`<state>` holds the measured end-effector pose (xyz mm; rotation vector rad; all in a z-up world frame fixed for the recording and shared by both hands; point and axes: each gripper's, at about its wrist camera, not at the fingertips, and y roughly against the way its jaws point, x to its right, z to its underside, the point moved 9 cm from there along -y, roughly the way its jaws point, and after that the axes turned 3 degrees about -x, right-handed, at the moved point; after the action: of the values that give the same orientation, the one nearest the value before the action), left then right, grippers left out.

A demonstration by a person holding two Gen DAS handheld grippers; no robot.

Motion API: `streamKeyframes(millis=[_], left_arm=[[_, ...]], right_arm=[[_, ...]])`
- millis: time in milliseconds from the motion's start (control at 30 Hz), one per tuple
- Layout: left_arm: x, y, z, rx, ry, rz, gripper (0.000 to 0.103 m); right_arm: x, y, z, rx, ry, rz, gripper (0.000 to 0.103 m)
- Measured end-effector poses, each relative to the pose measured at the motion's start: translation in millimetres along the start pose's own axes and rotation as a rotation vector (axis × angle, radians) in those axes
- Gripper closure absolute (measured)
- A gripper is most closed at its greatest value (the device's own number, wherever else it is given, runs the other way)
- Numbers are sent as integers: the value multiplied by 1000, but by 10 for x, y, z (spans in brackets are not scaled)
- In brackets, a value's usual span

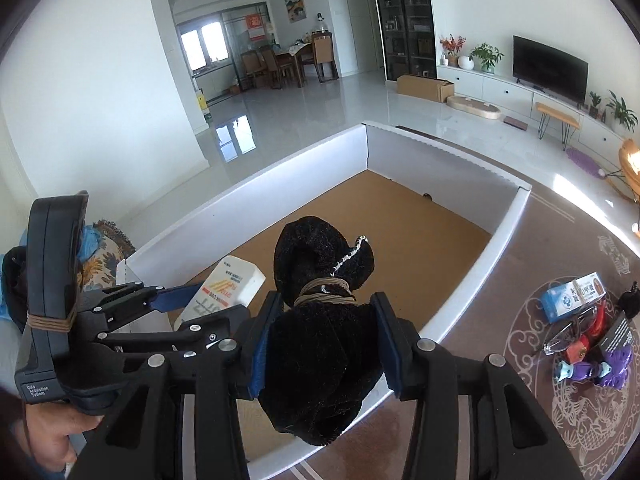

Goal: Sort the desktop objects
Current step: 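Carry both held items into the cardboard box and open both tools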

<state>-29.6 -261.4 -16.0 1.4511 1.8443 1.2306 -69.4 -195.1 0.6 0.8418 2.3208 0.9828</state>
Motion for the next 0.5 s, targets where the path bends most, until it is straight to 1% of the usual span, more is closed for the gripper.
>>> streamKeyframes(millis=[33,67,100,133,200,267,300,333,367,400,433,500], left_arm=[[-14,-12,21,2,15,2,48],[-22,-11,29,11,27,1,37],[-20,11,36,27,34,-4,32],[-4,63,50,51,37,-12,28],[87,191,55,104,25,-16,28],[273,360,65,161,-3,6,28],[421,446,65,187,-19,35,28],[591,530,69,211,-38,75,28],[767,624,80,234,-61,118,27],[976,726,89,258,-88,163,27],[1195,807,116,278,-117,206,25],[1623,967,235,303,-172,298,14]], right_arm=[[-9,-95,10,-17,-10,-10,42],[-17,-173,23,-33,-18,-19,23],[-6,-217,39,-37,-24,-19,17],[16,-215,51,-26,-31,-13,14],[93,-79,85,21,-43,-6,14],[274,177,140,102,-44,45,14],[398,331,186,146,-42,85,13],[546,487,250,190,-42,133,8],[725,649,319,230,-48,191,0],[939,788,406,260,-58,251,0],[1153,913,531,271,-72,302,0],[1605,1077,841,242,-112,401,0]])
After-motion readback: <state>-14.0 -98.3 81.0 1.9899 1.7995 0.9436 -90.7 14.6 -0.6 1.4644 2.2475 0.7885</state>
